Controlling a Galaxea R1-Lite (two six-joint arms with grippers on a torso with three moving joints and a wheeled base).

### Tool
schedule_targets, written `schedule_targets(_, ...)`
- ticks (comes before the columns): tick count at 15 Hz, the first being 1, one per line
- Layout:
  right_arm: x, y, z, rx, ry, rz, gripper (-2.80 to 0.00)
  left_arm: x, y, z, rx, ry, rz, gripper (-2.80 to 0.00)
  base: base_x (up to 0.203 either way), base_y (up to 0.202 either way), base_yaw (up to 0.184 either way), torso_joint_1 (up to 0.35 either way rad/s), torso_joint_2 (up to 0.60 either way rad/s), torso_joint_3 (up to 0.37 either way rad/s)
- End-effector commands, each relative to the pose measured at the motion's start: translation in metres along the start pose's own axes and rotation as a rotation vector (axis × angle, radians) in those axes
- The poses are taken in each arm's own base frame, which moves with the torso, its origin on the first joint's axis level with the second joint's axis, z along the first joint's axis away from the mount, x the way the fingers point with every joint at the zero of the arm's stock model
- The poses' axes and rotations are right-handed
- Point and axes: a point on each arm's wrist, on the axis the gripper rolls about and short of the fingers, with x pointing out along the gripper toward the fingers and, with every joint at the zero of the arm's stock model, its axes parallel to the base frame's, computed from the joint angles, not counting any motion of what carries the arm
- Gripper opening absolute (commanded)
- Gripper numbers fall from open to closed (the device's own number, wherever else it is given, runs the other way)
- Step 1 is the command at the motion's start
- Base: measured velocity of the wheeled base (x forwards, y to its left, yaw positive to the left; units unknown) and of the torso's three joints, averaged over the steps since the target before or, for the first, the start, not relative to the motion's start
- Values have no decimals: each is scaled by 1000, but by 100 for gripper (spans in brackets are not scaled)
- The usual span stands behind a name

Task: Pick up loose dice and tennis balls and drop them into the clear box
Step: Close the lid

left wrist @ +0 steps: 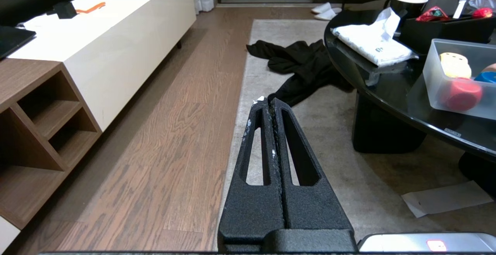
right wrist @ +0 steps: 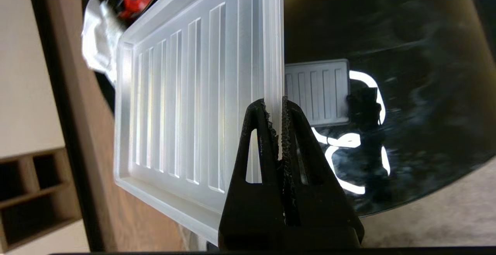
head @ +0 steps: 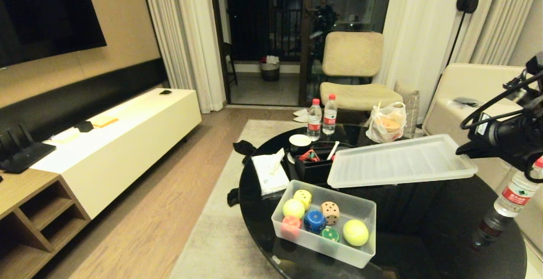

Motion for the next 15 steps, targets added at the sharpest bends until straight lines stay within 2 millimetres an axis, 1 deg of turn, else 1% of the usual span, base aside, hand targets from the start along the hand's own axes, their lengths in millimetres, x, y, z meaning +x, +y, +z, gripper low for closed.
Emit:
schedule_targets(1, 20, 18, -10, -27, 54, -14, -280, 0, 0, 0, 0, 0, 0, -280, 0, 0, 0, 0, 0, 0)
schedule_targets(3, 34, 34, -17, -41, 67, -8, -280, 0, 0, 0, 0, 0, 0, -280, 0, 0, 0, 0, 0, 0)
schedule_targets(7, 62, 53, -26, -90, 51, -39, -280, 0, 0, 0, 0, 0, 0, -280, 0, 0, 0, 0, 0, 0)
schedule_targets(11, 85, 55, -29, -49, 72, -43, -280, 0, 0, 0, 0, 0, 0, -280, 0, 0, 0, 0, 0, 0)
schedule_targets(13, 95, 58, -38, -50, 91, -38, -280, 0, 0, 0, 0, 0, 0, -280, 0, 0, 0, 0, 0, 0)
schedule_targets(15, 102, 67, -49, -82, 89, -10, -280, 0, 0, 0, 0, 0, 0, -280, 0, 0, 0, 0, 0, 0)
